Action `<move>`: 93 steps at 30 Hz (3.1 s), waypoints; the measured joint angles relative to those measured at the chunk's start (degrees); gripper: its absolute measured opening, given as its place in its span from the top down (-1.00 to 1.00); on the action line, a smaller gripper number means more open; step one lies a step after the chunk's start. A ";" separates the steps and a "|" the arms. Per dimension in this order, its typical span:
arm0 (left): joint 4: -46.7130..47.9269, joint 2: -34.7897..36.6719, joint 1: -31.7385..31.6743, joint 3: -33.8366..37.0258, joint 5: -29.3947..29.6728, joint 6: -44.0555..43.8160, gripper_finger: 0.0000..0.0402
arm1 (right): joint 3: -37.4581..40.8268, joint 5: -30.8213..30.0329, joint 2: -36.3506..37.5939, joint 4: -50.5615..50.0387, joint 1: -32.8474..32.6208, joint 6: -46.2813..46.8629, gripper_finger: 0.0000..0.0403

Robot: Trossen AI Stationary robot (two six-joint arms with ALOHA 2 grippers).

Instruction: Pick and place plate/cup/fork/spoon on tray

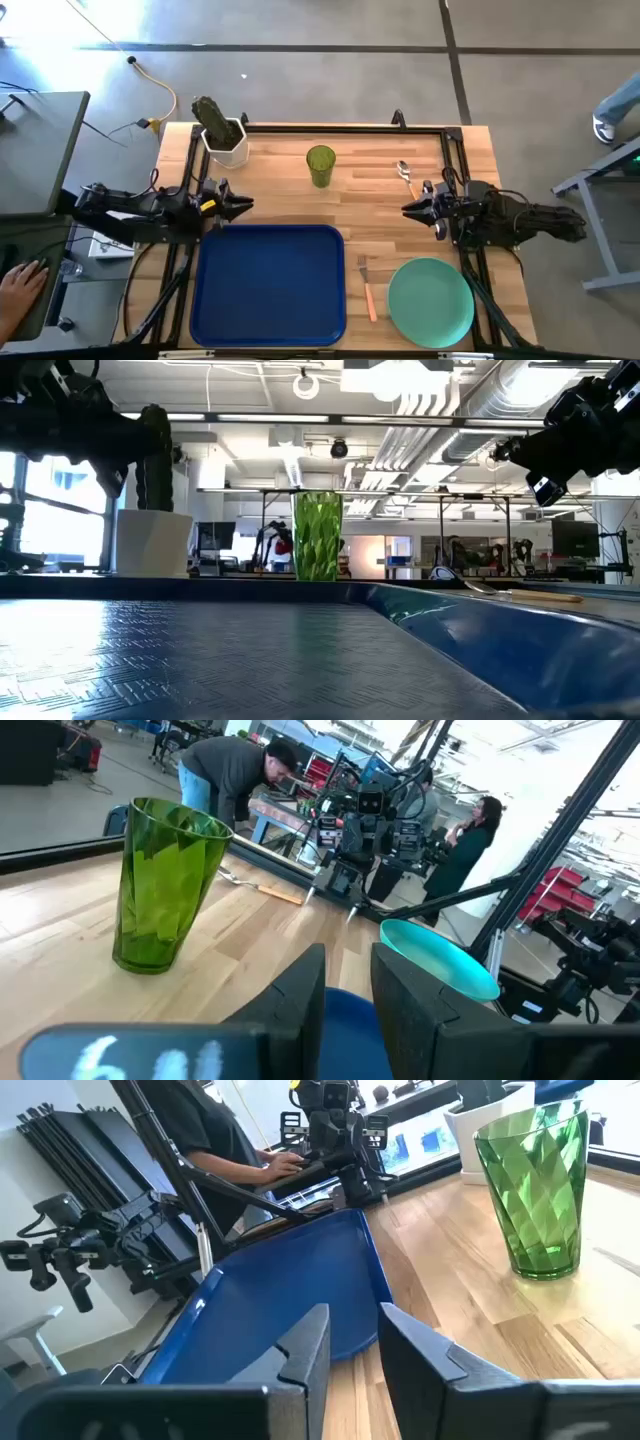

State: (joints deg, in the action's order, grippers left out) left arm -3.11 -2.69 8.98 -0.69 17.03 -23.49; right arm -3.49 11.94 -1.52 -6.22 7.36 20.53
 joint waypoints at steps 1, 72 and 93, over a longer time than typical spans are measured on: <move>-0.01 0.01 0.00 0.01 0.00 0.02 0.63 | 0.00 -0.02 0.00 0.00 0.00 -0.02 0.60; -0.01 0.00 0.00 0.01 0.01 0.09 0.63 | 0.00 -0.02 -0.02 0.00 0.01 -0.01 0.60; -0.23 0.01 -0.01 0.00 2.74 0.11 0.63 | 0.00 0.00 0.00 -0.02 0.00 -0.02 0.60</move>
State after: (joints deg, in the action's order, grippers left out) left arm -3.33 -2.68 8.97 -0.68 19.77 -23.38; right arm -3.49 11.94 -1.52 -6.24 7.36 20.51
